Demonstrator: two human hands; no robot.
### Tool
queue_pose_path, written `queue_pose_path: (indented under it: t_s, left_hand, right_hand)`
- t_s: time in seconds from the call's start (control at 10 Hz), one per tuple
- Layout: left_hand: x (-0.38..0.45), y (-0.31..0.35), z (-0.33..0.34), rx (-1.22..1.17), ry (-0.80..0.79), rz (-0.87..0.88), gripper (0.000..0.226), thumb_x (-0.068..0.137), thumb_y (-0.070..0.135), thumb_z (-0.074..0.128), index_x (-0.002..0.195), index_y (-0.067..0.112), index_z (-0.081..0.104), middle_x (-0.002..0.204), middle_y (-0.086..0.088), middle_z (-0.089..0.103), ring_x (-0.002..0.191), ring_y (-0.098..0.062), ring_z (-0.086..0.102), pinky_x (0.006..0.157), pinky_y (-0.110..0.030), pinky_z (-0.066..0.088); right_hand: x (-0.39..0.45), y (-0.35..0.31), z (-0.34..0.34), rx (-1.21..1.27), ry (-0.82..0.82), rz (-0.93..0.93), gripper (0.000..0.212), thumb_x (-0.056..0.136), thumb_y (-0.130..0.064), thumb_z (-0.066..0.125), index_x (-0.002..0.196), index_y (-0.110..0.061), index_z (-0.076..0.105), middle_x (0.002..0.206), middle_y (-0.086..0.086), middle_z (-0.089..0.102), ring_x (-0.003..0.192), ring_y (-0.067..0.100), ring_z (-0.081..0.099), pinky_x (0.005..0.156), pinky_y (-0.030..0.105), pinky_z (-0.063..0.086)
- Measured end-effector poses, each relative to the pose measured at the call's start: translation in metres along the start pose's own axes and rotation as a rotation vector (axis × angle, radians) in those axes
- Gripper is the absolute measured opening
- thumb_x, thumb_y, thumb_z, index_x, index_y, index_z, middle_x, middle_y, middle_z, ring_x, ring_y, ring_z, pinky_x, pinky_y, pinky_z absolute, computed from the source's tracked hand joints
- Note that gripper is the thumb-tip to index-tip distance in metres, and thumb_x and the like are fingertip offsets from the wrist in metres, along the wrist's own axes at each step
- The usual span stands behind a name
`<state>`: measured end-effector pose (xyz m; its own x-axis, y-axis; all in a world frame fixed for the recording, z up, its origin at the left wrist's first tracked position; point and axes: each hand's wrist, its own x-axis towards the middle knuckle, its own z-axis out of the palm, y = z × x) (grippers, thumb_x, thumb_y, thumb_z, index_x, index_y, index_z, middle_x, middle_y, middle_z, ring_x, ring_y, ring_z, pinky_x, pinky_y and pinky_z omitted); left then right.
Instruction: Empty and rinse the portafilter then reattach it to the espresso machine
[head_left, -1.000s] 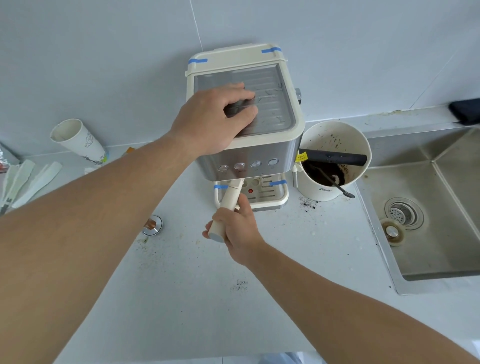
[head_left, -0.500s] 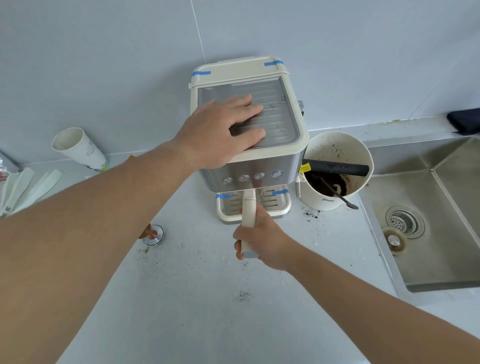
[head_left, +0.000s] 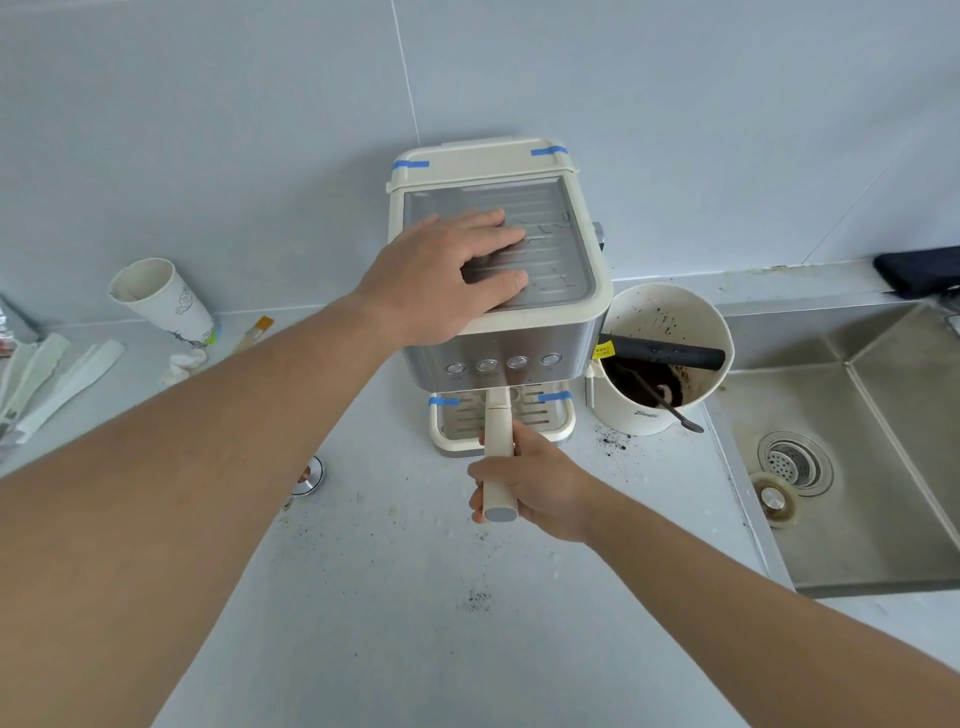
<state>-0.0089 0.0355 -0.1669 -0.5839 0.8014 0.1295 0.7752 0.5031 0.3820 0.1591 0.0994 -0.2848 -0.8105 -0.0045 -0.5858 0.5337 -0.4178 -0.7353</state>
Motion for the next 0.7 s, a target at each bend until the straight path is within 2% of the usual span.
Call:
queue_pose_path:
  t_s: [0.1,0.2,0.3,0.4,0.5,0.7]
  left_hand:
    - [0.000,0.000,0.001,-0.010,0.029,-0.003,0.049,0.089,0.055,0.052,0.136,0.043,0.050,0.153,0.017,0.038,0.142,-0.010,0.033,0.117,-0.033,0.020]
    - [-0.001,0.001,0.002,-0.051,0.065,-0.016,0.045,0.088,0.052,0.055,0.132,0.042,0.056,0.150,0.017,0.044,0.138,-0.012,0.040,0.113,-0.034,0.030]
    - [-0.004,0.004,0.000,-0.121,0.115,-0.030,0.037,0.088,0.043,0.057,0.123,0.035,0.065,0.141,0.015,0.054,0.130,-0.007,0.049,0.106,-0.031,0.040]
    - [-0.010,0.009,0.000,-0.107,0.215,0.005,0.022,0.091,0.032,0.054,0.099,0.025,0.074,0.113,0.007,0.071,0.108,-0.013,0.062,0.090,-0.036,0.051]
    - [-0.015,0.009,0.005,-0.041,0.270,0.042,0.023,0.090,0.028,0.049,0.079,0.021,0.068,0.088,0.004,0.070,0.086,-0.019,0.063,0.072,-0.040,0.053]
    - [-0.015,0.009,0.008,0.037,0.322,0.081,0.025,0.088,0.028,0.047,0.074,0.021,0.066,0.082,0.006,0.068,0.073,-0.020,0.060,0.062,-0.035,0.051]
  right_hand:
    - [-0.003,0.001,-0.006,-0.043,0.058,-0.008,0.042,0.087,-0.003,0.067,0.125,-0.011,0.052,0.098,0.017,0.061,0.079,0.031,0.067,0.080,0.044,0.058]
    - [-0.006,0.000,-0.009,-0.124,0.123,0.002,0.040,0.087,-0.009,0.069,0.124,-0.010,0.058,0.113,0.016,0.066,0.101,0.032,0.068,0.091,0.045,0.057]
    - [-0.010,-0.003,-0.014,-0.150,0.168,0.003,0.039,0.087,-0.007,0.068,0.125,-0.009,0.062,0.116,0.014,0.069,0.104,0.029,0.069,0.091,0.043,0.057]
    - [-0.023,-0.009,-0.018,-0.145,0.178,-0.003,0.035,0.087,-0.003,0.064,0.122,-0.008,0.066,0.111,0.015,0.073,0.098,0.027,0.072,0.090,0.040,0.058]
    - [-0.047,-0.022,-0.021,-0.135,0.204,-0.038,0.020,0.091,-0.008,0.062,0.109,-0.012,0.070,0.107,0.012,0.075,0.093,0.021,0.072,0.086,0.033,0.058]
    - [-0.101,-0.062,-0.025,-0.001,0.243,-0.238,0.016,0.096,-0.010,0.059,0.106,-0.010,0.071,0.105,0.010,0.076,0.095,0.019,0.072,0.089,0.032,0.057]
